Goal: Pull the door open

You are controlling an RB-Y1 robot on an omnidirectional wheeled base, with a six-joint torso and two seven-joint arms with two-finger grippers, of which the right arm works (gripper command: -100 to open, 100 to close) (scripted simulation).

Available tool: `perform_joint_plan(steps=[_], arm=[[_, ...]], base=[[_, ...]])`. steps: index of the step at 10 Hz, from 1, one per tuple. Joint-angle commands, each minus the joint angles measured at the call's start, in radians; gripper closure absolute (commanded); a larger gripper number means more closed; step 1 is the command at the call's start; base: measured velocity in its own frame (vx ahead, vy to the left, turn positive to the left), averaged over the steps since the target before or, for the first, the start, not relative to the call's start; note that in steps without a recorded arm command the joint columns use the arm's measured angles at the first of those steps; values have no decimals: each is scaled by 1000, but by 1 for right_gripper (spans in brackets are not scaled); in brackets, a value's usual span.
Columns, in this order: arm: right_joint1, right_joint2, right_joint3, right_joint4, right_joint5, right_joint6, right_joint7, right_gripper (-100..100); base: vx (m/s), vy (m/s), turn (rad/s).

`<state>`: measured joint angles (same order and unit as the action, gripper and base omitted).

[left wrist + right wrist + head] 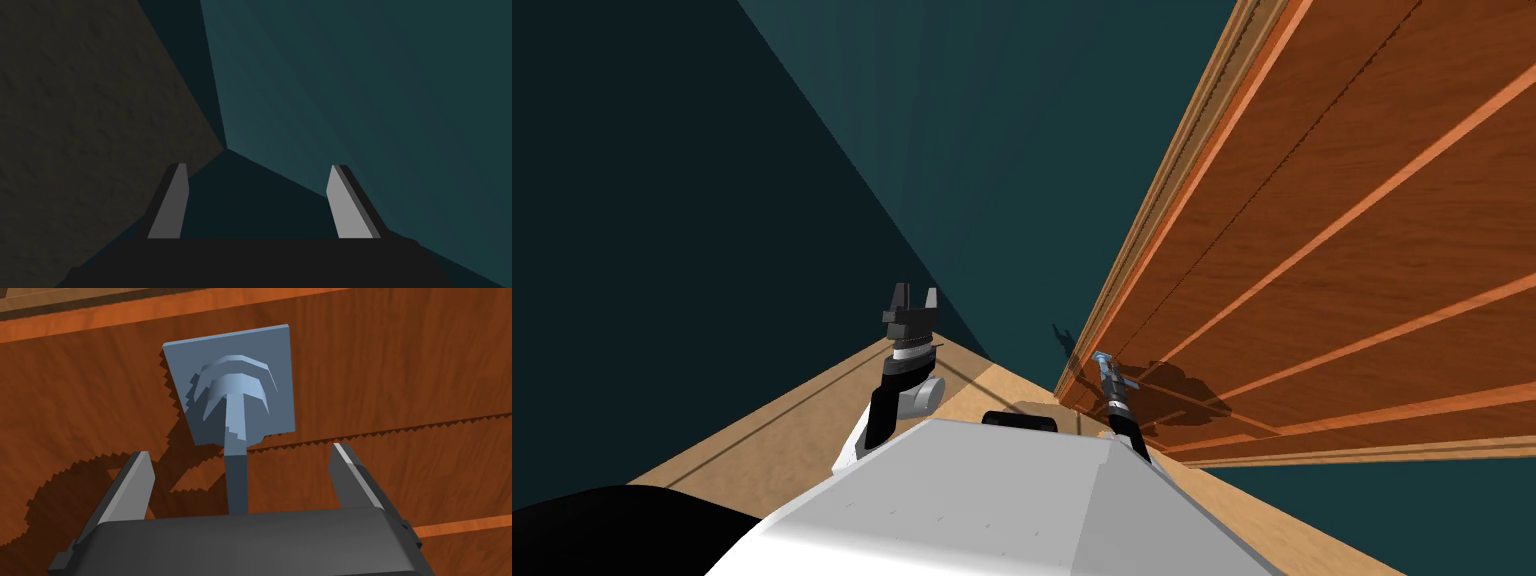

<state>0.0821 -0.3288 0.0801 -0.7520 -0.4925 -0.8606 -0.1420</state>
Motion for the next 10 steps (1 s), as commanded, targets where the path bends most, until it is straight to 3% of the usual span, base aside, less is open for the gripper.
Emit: perform_joint_plan(steps=[1, 2, 7, 10], arm=[[0, 0, 0, 0, 0, 0, 0, -100], [0, 0, 0, 0, 0, 0, 0, 100], [0, 0, 0, 0, 0, 0, 0, 100], [25, -29, 34, -2, 9, -27, -36, 100]], base=[[54, -19, 9], [0, 0, 0], [-12, 3, -1], [-175, -39, 146]])
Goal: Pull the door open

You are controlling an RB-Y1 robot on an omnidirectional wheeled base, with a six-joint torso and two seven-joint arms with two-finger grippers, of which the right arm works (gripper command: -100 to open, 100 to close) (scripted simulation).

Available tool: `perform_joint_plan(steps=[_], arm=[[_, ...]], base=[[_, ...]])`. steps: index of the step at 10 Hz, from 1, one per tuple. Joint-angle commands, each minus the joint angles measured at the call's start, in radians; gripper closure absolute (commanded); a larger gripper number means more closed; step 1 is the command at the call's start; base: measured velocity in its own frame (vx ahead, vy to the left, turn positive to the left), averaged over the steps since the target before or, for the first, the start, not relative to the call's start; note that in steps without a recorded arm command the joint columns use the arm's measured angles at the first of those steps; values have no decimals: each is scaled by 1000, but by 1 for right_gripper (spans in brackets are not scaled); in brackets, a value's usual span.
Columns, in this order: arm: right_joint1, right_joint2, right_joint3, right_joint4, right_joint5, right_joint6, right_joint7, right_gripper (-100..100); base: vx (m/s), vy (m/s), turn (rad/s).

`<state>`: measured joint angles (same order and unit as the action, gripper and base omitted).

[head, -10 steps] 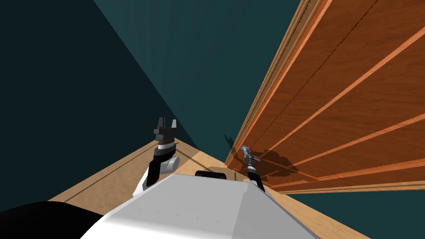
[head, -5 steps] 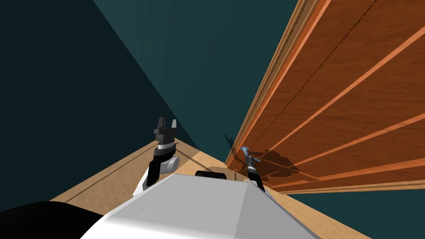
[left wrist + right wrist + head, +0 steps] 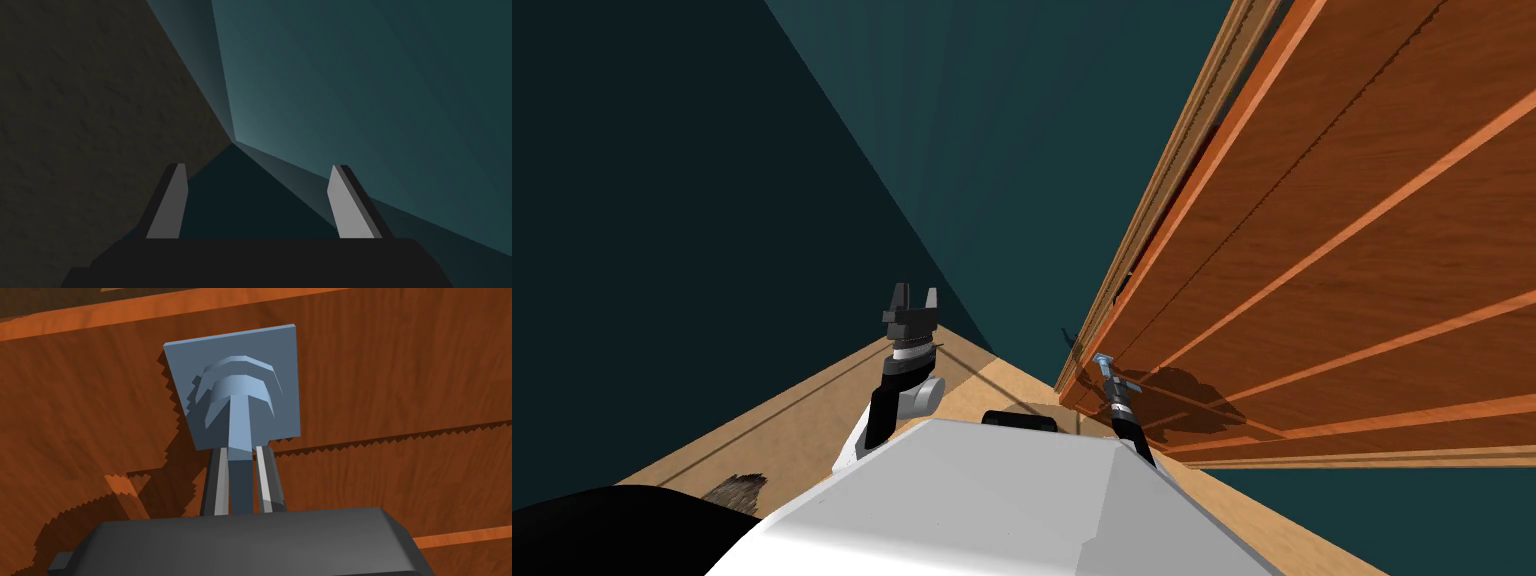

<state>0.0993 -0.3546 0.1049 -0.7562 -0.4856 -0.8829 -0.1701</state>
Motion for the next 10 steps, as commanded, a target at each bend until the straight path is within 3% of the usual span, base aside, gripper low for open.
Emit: perform_joint_plan(steps=[1, 7, 8, 10], arm=[[16, -12, 20, 1, 5, -14, -20, 100], [64, -68, 86, -5, 24, -70, -93, 100], [54, -60, 82, 2, 23, -64, -85, 100], [78, -79, 109, 1, 28, -95, -108, 100]], base=[[-208, -24, 124], [-218, -46, 150], [-97, -23, 41], [-177, -37, 155]])
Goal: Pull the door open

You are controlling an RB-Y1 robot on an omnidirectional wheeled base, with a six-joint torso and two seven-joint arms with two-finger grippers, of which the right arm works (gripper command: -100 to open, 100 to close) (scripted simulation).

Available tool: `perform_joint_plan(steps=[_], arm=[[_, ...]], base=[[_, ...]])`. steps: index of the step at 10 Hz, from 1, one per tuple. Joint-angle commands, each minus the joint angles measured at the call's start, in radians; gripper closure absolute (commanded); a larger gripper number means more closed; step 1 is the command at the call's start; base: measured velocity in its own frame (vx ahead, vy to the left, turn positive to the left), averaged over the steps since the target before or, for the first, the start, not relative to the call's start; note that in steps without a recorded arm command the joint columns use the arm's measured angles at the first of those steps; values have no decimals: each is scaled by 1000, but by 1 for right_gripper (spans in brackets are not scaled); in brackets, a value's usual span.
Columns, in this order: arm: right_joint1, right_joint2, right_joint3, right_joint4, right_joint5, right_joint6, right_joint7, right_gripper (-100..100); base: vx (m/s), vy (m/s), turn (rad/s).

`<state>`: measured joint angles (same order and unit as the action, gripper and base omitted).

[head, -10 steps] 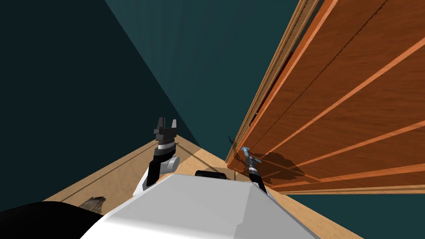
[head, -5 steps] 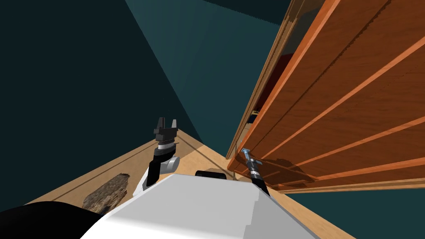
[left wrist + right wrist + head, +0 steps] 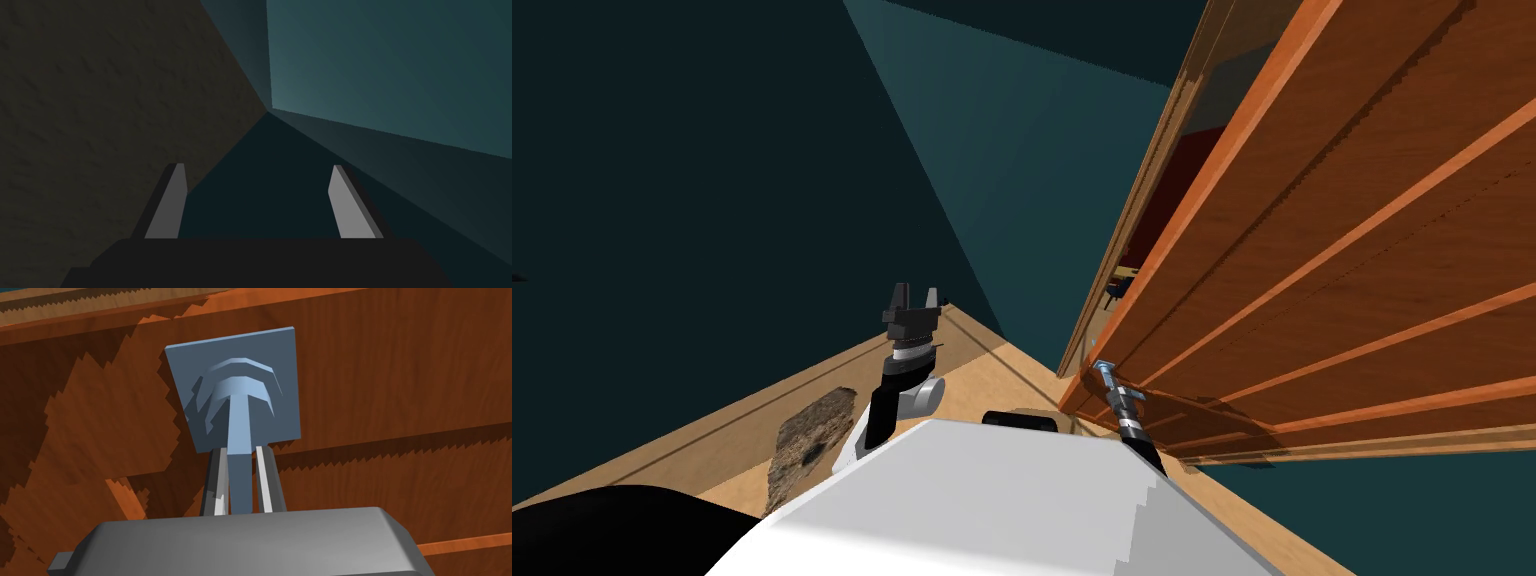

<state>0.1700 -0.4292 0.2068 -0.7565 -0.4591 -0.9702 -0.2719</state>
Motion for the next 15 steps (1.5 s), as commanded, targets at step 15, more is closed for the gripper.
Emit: perform_joint_plan(steps=[15], arm=[[104, -100, 129, 47, 2, -198, -107, 100]], base=[[-214, -44, 150]])
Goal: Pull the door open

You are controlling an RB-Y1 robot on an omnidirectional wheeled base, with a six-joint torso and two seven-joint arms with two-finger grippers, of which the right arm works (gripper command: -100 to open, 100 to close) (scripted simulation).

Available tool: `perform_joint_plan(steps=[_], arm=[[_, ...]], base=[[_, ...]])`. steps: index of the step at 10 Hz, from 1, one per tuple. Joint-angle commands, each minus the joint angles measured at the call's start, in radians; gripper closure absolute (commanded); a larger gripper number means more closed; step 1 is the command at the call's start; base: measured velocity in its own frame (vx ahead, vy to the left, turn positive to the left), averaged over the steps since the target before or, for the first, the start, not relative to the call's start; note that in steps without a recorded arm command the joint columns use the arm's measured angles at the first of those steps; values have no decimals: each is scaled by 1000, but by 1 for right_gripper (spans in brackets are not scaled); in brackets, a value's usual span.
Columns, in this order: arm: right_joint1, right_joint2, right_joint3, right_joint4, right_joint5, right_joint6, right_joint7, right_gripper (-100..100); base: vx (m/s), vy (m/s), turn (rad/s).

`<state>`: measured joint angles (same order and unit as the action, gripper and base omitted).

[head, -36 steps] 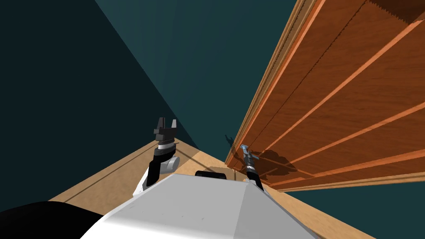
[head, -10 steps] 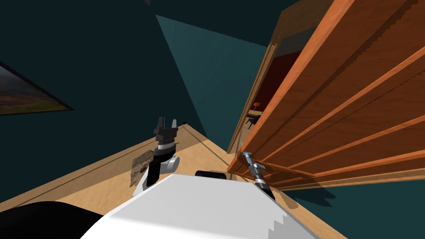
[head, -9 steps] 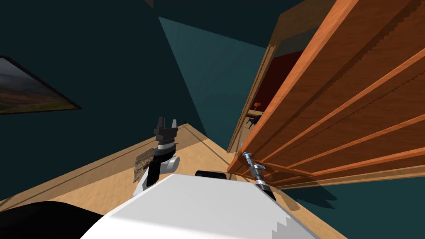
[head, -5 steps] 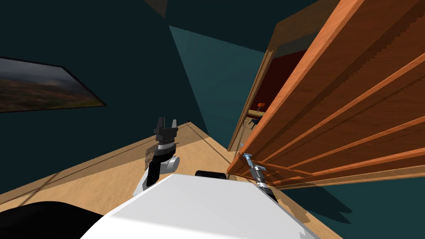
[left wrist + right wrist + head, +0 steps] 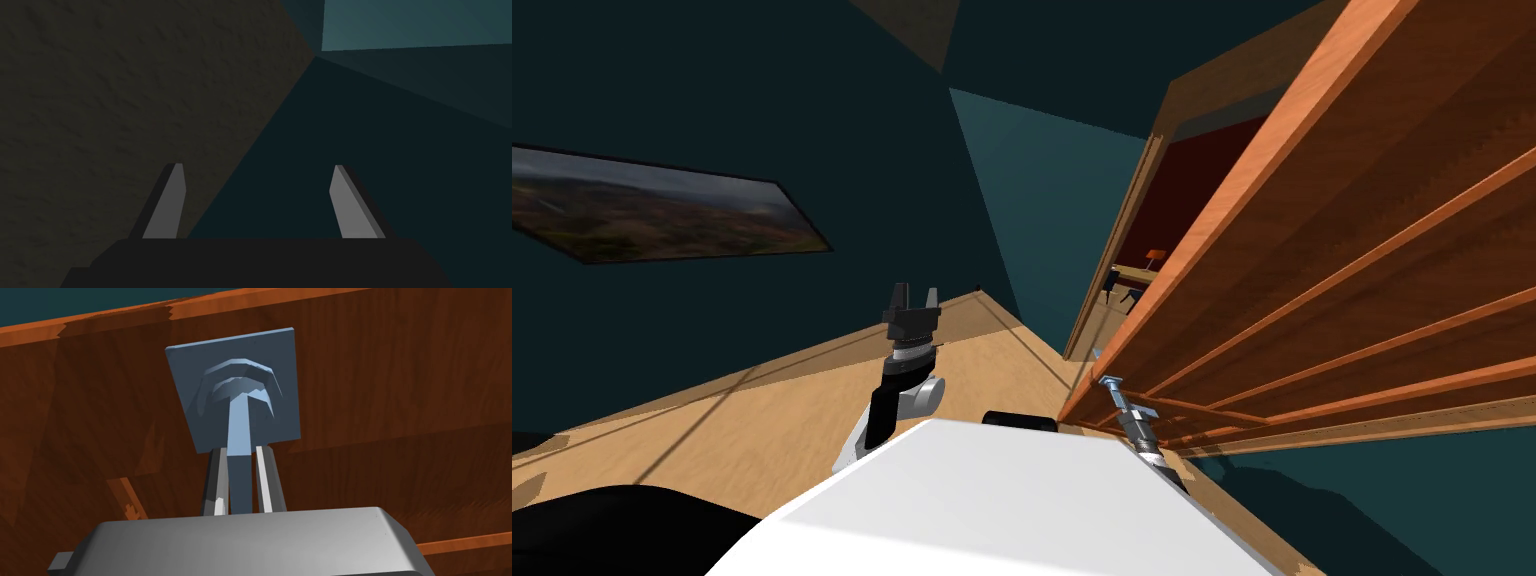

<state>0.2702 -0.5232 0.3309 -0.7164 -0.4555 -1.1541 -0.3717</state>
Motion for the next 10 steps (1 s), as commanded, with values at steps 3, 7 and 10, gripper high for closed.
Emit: perform_joint_plan(steps=[3, 7, 10], arm=[[12, -8, 21, 15, -2, -33, -13, 100], [19, -18, 40, 41, -11, -71, -24, 100], [26, -27, 56, 64, -19, -107, -35, 100]], base=[[-159, -38, 114], [-183, -58, 163], [-216, -46, 173]])
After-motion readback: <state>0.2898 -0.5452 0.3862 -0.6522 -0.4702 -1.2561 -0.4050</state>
